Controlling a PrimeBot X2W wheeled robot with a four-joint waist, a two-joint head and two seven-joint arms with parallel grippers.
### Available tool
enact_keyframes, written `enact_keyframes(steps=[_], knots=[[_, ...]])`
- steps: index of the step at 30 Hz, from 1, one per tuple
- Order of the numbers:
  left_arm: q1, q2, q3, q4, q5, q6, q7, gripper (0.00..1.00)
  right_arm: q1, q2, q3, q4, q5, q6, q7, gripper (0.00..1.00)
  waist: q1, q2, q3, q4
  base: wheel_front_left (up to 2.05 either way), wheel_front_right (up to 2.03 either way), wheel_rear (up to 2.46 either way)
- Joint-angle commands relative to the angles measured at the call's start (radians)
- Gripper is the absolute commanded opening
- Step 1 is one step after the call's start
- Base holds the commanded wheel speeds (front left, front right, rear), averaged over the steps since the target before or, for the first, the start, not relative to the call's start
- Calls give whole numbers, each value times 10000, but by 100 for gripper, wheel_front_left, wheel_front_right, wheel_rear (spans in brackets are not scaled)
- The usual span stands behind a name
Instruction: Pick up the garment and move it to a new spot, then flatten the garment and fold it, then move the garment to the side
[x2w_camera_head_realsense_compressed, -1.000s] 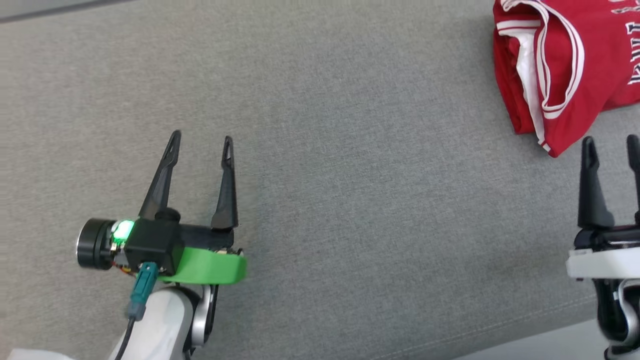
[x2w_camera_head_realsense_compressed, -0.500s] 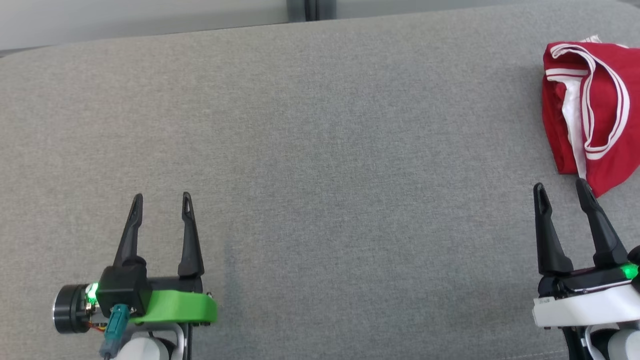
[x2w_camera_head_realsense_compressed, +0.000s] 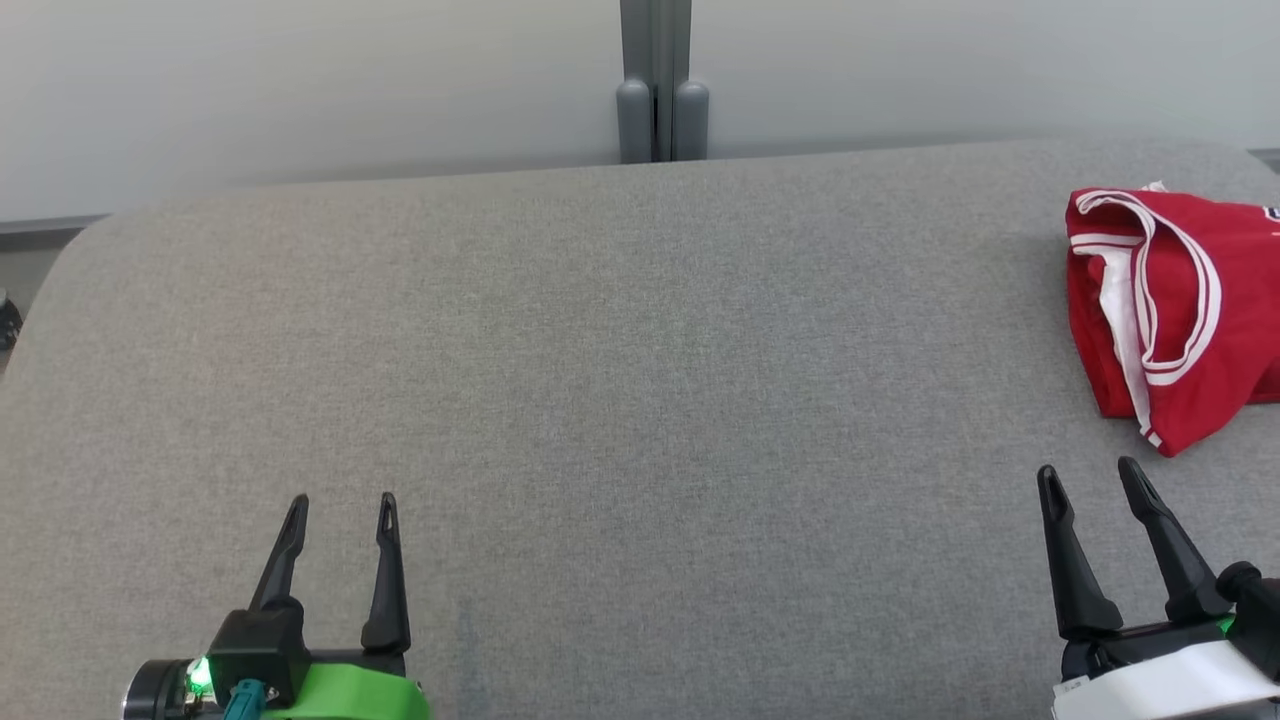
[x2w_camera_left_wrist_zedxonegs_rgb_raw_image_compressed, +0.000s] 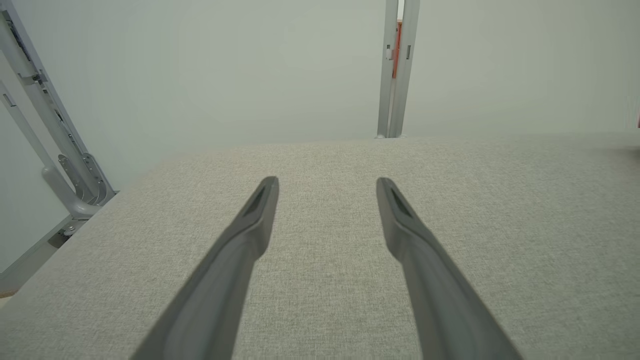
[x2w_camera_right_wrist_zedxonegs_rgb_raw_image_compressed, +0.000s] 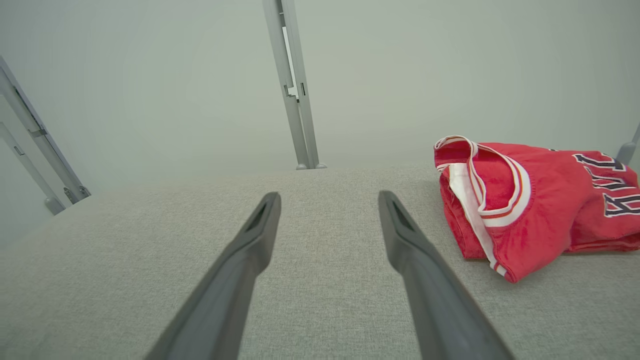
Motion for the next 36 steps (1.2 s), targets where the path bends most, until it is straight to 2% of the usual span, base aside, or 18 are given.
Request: enact_keyframes(steps=[1, 7, 30, 31, 36], knots=[[239, 84, 47, 63, -89, -49, -43, 100, 229, 35, -15, -73, -78, -9, 64, 100, 1, 0, -398, -18, 0, 0, 0], [406, 152, 74, 206, -112, -181, -40, 100, 422, 99, -55, -179, -110, -7, 189, 100, 1, 0, -567, -10, 0, 0, 0], [158, 9, 174, 300, 196, -171, -41, 100, 426, 81, -15, -176, -171, -7, 276, 100, 1, 0, -489, 11, 0, 0, 0], [282, 6, 132, 326, 182, -180, -10, 0, 376, 136, 10, -109, -98, 2, 255, 0, 1, 0, -496, 5, 0, 0, 0], [311, -117, 188, 440, -355, -276, 123, 0, 303, 229, 66, 169, 454, 2, 287, 0, 1, 0, -497, -1, 0, 0, 0]])
